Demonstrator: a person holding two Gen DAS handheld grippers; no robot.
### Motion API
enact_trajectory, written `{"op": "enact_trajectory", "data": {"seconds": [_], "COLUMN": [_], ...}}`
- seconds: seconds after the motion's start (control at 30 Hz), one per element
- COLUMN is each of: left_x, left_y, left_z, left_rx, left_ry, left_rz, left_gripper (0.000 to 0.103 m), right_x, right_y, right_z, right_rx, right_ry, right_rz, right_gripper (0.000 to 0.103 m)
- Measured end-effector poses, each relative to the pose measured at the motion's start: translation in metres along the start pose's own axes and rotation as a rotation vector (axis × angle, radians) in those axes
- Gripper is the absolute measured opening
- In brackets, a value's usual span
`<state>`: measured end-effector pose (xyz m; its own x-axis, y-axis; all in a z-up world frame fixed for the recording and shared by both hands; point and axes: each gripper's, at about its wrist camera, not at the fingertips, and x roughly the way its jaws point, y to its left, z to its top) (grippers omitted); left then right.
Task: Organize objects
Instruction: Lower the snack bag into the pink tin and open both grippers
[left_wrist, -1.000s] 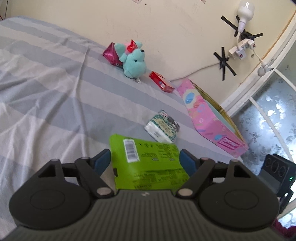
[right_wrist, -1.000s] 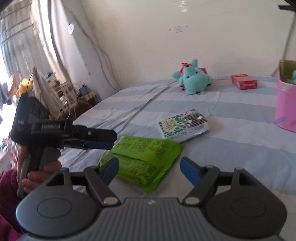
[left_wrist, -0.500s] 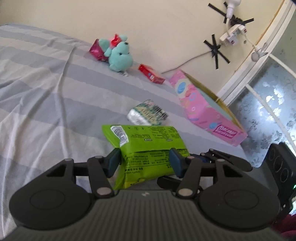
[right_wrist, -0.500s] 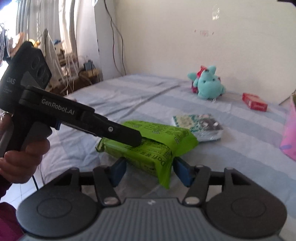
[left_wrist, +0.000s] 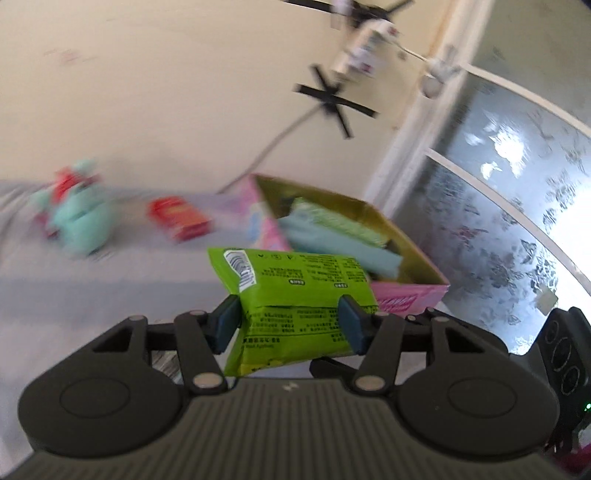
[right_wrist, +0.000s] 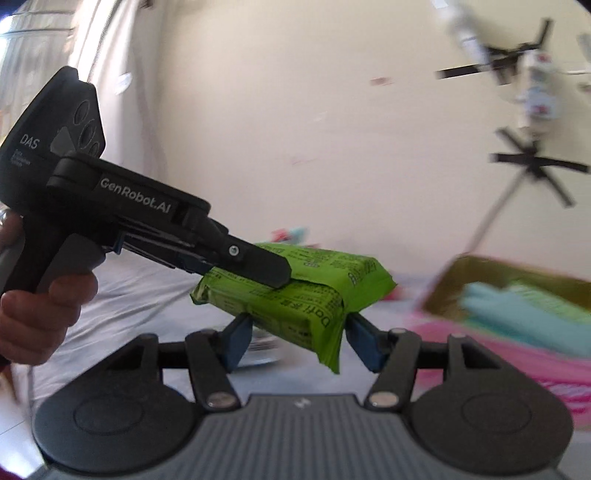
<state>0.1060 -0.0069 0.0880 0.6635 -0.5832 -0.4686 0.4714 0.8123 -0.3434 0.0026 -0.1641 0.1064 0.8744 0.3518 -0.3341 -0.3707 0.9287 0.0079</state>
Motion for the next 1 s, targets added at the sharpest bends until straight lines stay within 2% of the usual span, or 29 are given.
{"op": "enact_trajectory", "data": {"seconds": [0.17,0.4,0.47,0.5,0.53,0.6,0.67,0.73,0.83,1.0], "left_x": [0.064,0.140,0.160,0.171,0.178,0.190,0.188,0.180,0.162,0.125], "left_y": [-0.034,-0.061,-0.065,-0.068,-0.069,-0.069,-0.063,-0.063,-0.065,-0.073], "left_z": [0.024,0.038,0.041,0.042,0.042,0.041,0.044,0.044,0.042,0.034], "left_rx": [0.058,0.098,0.114,0.132,0.147,0.167,0.121,0.116,0.145,0.211], "left_ry": [0.040,0.127,0.139,0.139,0.137,0.141,0.141,0.119,0.076,0.014], "left_rz": [-0.057,-0.060,-0.035,0.006,0.044,0.111,0.099,0.108,0.156,0.234], "left_gripper": [0.060,0.062,0.069,0.069,0.069,0.070,0.070,0.070,0.070,0.070], "right_x": [-0.001,0.032,0.046,0.050,0.055,0.055,0.049,0.047,0.048,0.025], "right_y": [-0.063,-0.137,-0.155,-0.160,-0.163,-0.171,-0.174,-0.173,-0.174,-0.154], "right_z": [0.008,0.003,-0.001,-0.004,-0.005,-0.006,-0.011,-0.017,-0.022,-0.026], "right_rx": [0.054,0.162,0.148,0.116,0.092,0.117,0.163,0.186,0.217,0.286], "right_ry": [0.002,0.081,0.103,0.095,0.083,0.041,0.005,-0.011,-0.024,-0.054], "right_rz": [-0.115,-0.177,-0.243,-0.325,-0.392,-0.402,-0.368,-0.362,-0.362,-0.341], "right_gripper": [0.058,0.060,0.065,0.074,0.077,0.076,0.077,0.077,0.077,0.077]}}
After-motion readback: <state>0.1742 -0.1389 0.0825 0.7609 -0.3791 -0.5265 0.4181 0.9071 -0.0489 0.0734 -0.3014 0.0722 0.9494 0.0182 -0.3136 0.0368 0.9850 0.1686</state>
